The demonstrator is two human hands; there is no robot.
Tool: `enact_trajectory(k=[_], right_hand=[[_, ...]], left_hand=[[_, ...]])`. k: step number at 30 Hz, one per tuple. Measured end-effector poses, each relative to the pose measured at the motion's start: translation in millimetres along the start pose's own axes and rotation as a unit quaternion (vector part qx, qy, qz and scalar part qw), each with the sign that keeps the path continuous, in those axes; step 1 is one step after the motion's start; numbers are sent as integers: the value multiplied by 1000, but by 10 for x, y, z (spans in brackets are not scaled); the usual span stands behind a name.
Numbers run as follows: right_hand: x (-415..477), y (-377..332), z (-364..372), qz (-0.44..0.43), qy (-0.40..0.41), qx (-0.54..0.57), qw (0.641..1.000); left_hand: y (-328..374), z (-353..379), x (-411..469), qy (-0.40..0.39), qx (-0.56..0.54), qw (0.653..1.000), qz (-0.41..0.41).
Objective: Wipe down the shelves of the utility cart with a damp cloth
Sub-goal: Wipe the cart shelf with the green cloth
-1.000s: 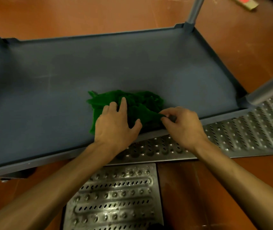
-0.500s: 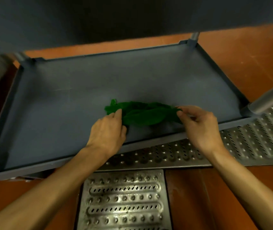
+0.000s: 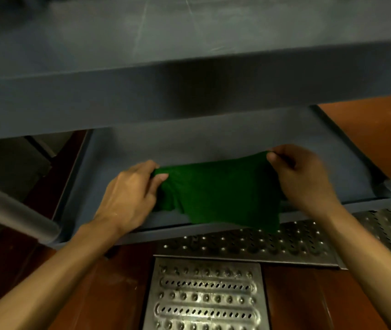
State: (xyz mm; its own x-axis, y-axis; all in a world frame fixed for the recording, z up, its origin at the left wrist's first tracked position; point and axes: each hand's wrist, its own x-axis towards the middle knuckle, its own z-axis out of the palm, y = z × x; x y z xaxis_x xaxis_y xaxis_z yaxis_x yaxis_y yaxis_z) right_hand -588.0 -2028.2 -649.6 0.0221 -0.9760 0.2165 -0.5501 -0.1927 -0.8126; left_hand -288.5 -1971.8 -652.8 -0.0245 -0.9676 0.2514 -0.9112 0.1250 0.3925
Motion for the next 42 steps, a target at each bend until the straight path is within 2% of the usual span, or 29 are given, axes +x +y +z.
enact_trajectory(k=[5,8,11,13,15,17,19,21,23,24,27,29,31,36,42], right_hand=[[428,-281,127,-42,-60,-12,997],[685,-335,315,-26,-53,12,998],[797,-219,573,1,-36,20,999],[750,-74,718,23,-58,-9,998],[616,104,794,18,-132,-91,987],[433,266,838,-4,-248,-197,949],[265,362,905,-4,-329,-231,915],[172,397,1035,-19,-299,-213,930],[136,337,1241,-27,-222,-199,954],[127,277,1367,-19,-213,-203,956],[110,147,1840,-4,-278,-285,917],[69,109,2166,-15,-308,-349,885],[35,84,2393,-28,-301,-394,868],[39,159,2564,-48,-250,-416,873],[87,131,2728,-58,-232,-418,877]], left_hand=[[-223,-303,170,27,43,999,-13],[-356,-370,326,67,83,994,2],[-461,-238,385,53,112,992,-7],[-540,-58,348,20,119,993,-16],[-638,136,260,-54,121,991,-16],[-731,303,106,-156,112,981,-5],[-823,418,-103,-209,78,975,8],[-940,469,-292,-186,57,981,6],[-1117,460,-425,-120,69,990,-17],[-1223,437,-478,-88,78,992,-43],[-1466,395,-632,-36,91,987,-129],[-1520,437,-715,-33,88,985,-145],[-1536,490,-739,-34,104,986,-128],[-1589,523,-706,-21,96,987,-130],[-1646,542,-699,-93,137,979,-118]])
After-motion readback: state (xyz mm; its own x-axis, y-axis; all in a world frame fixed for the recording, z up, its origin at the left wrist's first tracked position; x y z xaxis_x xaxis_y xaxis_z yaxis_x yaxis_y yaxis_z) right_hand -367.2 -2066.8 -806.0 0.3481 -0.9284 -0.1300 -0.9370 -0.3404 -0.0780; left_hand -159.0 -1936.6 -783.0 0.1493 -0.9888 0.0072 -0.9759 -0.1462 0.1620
